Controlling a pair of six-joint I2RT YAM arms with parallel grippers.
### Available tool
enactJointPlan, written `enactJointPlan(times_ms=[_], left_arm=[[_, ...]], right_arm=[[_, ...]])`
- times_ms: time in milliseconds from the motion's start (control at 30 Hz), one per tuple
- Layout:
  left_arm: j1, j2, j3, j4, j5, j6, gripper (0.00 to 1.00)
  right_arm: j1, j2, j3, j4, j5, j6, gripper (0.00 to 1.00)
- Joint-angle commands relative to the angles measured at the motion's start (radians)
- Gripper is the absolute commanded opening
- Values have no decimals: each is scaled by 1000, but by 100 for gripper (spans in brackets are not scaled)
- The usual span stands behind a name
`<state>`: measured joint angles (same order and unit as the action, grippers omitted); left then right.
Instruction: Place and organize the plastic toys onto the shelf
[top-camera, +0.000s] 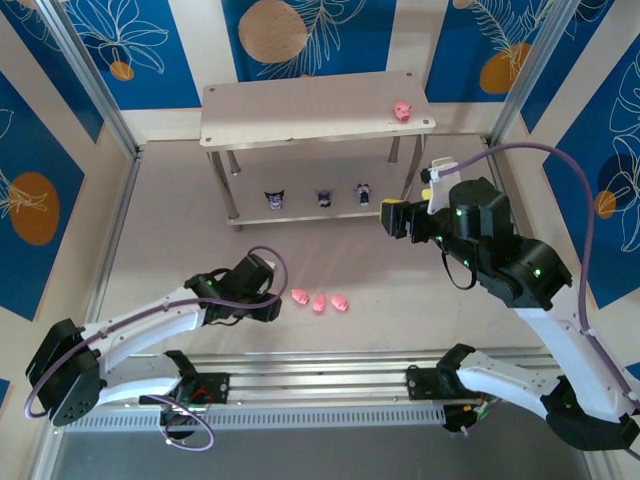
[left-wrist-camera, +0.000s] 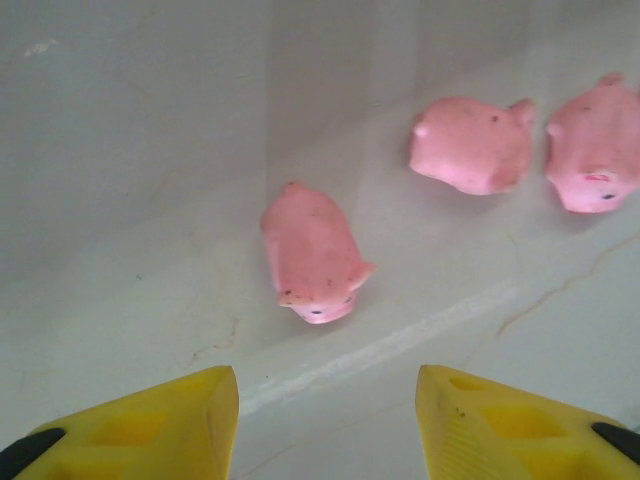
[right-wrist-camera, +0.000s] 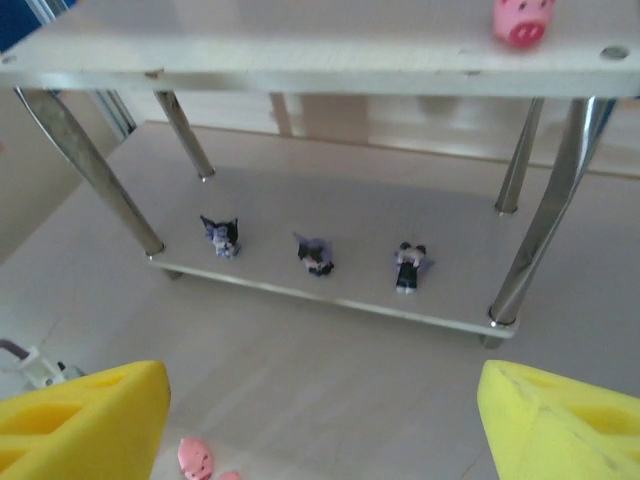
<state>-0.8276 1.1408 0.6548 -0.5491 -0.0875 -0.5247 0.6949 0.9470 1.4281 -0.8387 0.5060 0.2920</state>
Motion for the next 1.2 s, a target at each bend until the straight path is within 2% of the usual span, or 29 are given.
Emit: enactJointPlan(times_ms=[0, 500, 767, 933, 1033, 1100, 1167], left_arm=[[-5, 26, -19, 70, -52, -50, 50], [2, 161, -17, 146, -39, -39, 45], [20, 231, -4, 194, -1, -19, 35], [35, 263, -10, 230, 35, 0, 21], [39, 256, -8, 232, 53, 7, 16], [42, 233, -5, 225, 58, 12, 2], [44, 190, 9, 192, 48, 21, 0]], right_arm=[[30, 3, -14, -18, 47, 43, 81], [39, -19, -28, -6, 77, 35, 80], [34, -20, -28, -2, 93, 23, 79], [29, -20, -33, 0, 94, 22, 78], [26, -20, -40, 4, 95, 25, 78], [25, -21, -44, 10, 94, 25, 78], [26, -22, -50, 17, 96, 25, 78]])
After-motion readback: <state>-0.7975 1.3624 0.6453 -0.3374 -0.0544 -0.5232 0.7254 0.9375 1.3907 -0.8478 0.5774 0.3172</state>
